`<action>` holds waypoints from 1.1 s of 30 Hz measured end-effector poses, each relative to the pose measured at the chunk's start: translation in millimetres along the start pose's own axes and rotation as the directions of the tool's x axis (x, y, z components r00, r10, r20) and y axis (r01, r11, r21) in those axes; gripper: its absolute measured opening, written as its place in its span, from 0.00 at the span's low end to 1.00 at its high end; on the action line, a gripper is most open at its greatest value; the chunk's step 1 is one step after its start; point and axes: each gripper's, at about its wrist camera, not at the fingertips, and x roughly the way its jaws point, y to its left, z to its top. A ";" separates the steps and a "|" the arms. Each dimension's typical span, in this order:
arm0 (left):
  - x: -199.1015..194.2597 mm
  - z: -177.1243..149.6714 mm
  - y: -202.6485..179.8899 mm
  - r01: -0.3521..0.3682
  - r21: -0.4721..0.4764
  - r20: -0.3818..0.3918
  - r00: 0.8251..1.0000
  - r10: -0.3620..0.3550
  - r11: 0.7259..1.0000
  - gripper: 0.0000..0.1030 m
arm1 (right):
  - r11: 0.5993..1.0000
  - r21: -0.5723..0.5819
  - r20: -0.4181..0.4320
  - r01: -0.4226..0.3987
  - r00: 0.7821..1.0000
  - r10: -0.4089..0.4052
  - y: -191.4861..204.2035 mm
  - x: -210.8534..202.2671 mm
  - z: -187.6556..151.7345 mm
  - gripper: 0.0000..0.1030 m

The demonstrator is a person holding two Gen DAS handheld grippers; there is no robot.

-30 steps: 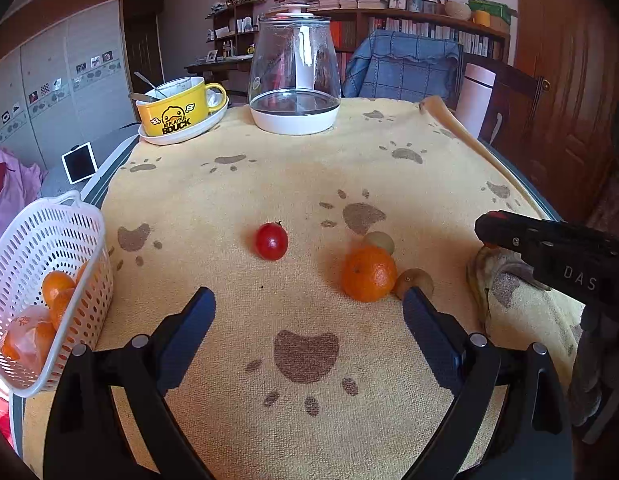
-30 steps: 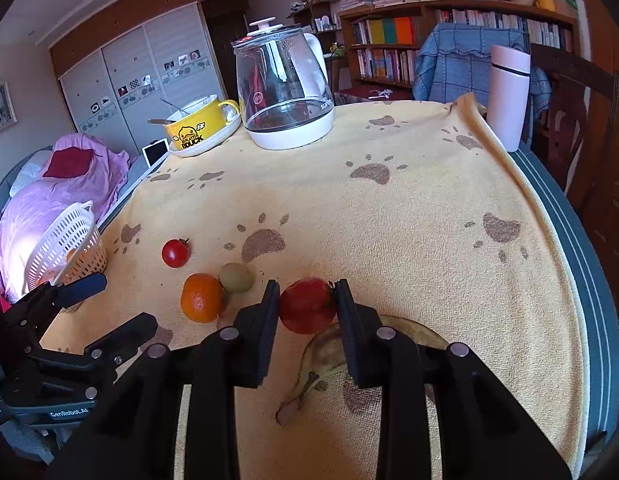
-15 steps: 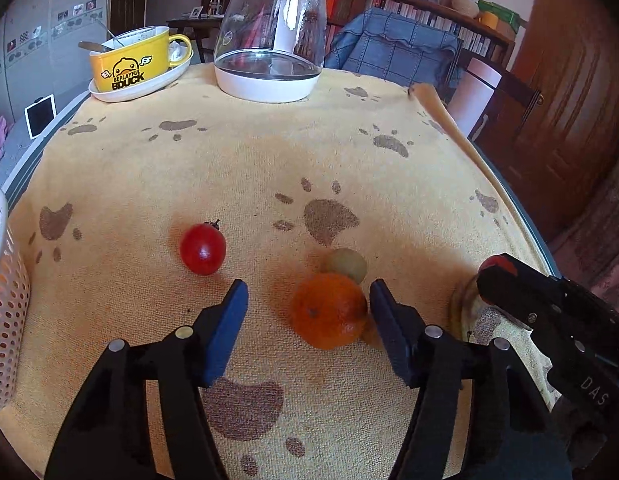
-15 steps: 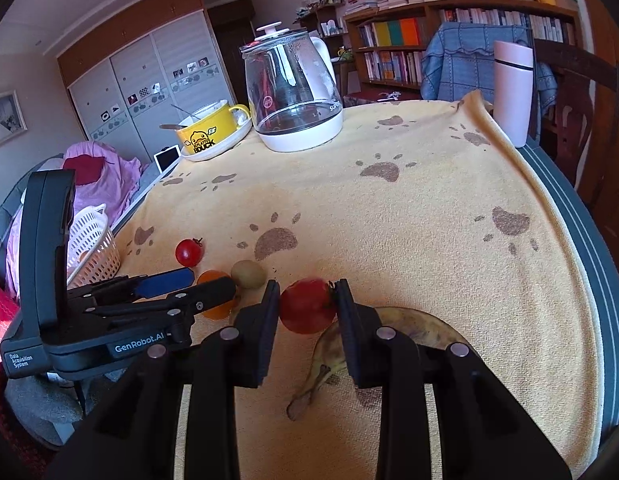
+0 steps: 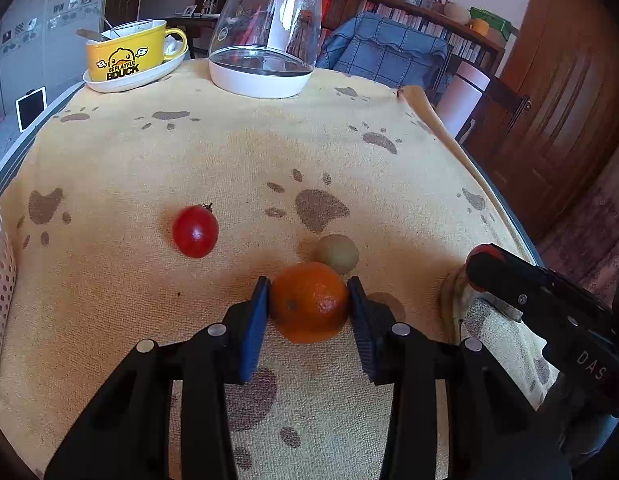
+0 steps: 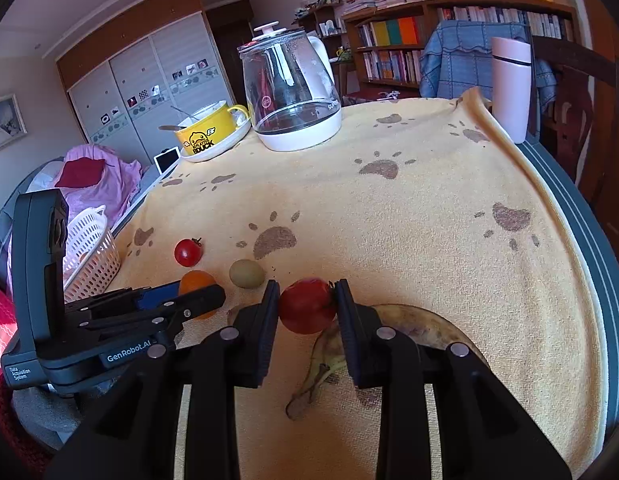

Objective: Organize fruits
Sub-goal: 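Carry the orange into the white basket and open the left tool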

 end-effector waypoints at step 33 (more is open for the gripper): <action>-78.4 -5.4 35.5 -0.345 -0.016 0.237 0.911 0.339 0.938 0.39 | 0.999 -0.036 -0.010 0.031 0.999 -0.031 7.5 7.1 -7.7 0.28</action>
